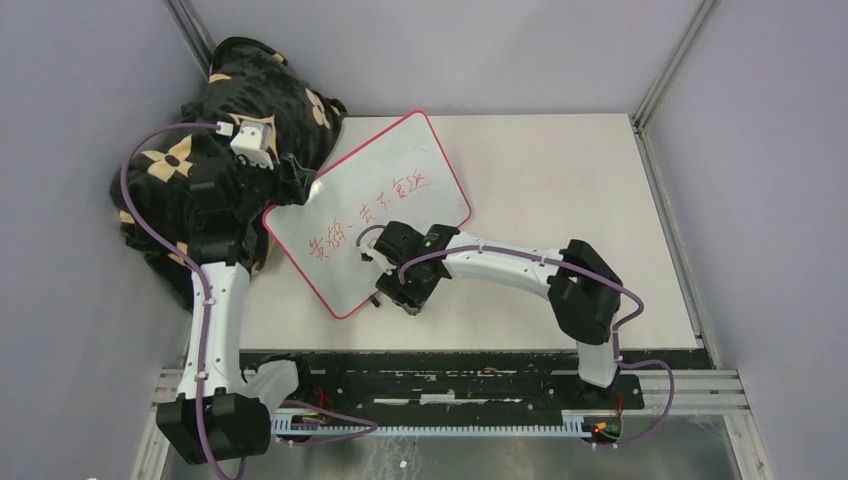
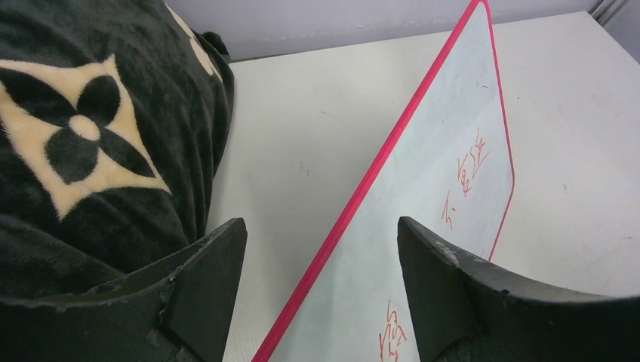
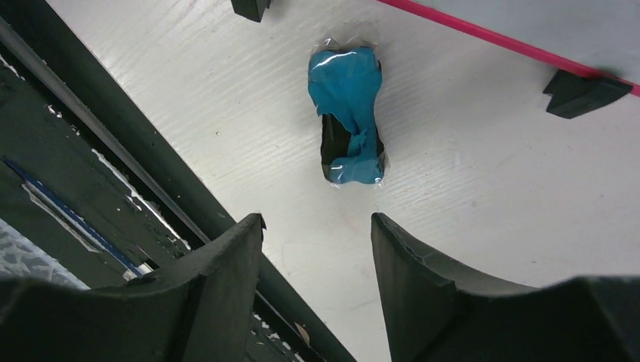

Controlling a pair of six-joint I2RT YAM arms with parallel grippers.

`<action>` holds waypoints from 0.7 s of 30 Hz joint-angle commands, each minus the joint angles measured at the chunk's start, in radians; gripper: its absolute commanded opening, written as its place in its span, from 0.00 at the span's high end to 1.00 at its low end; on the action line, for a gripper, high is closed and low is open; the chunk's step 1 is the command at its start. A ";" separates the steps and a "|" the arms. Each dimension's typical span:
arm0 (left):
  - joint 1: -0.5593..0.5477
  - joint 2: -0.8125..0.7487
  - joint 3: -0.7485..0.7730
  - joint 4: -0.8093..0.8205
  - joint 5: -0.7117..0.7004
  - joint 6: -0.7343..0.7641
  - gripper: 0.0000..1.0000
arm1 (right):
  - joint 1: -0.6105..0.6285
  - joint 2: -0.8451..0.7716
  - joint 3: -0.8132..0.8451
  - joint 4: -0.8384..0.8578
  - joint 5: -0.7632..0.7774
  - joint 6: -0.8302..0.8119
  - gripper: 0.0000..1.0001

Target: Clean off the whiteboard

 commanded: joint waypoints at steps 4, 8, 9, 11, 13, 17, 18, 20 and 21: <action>-0.001 -0.043 0.050 0.042 -0.022 0.062 0.21 | -0.039 0.046 0.052 0.074 -0.081 -0.015 0.37; 0.000 -0.037 0.048 0.037 -0.019 0.067 0.21 | -0.041 0.067 0.054 0.092 -0.089 -0.026 0.38; 0.000 -0.037 0.048 0.037 -0.018 0.068 0.21 | -0.041 0.074 0.056 0.097 -0.091 -0.028 0.38; 0.000 -0.037 0.047 0.041 -0.015 0.065 0.21 | -0.044 0.088 0.071 0.097 -0.100 -0.031 0.38; -0.001 -0.038 0.044 0.050 -0.014 0.057 0.21 | -0.044 0.105 0.086 0.094 -0.108 -0.030 0.39; 0.000 -0.042 0.045 0.056 -0.017 0.045 0.21 | -0.046 0.121 0.086 0.099 -0.117 -0.037 0.41; 0.000 -0.044 0.044 0.057 -0.020 0.045 0.21 | -0.047 0.121 0.079 0.104 -0.116 -0.041 0.41; -0.001 -0.050 0.043 0.054 -0.024 0.048 0.21 | -0.052 0.120 0.066 0.113 -0.116 -0.045 0.41; 0.001 -0.052 0.045 0.052 -0.029 0.050 0.21 | -0.054 0.121 0.060 0.116 -0.114 -0.045 0.42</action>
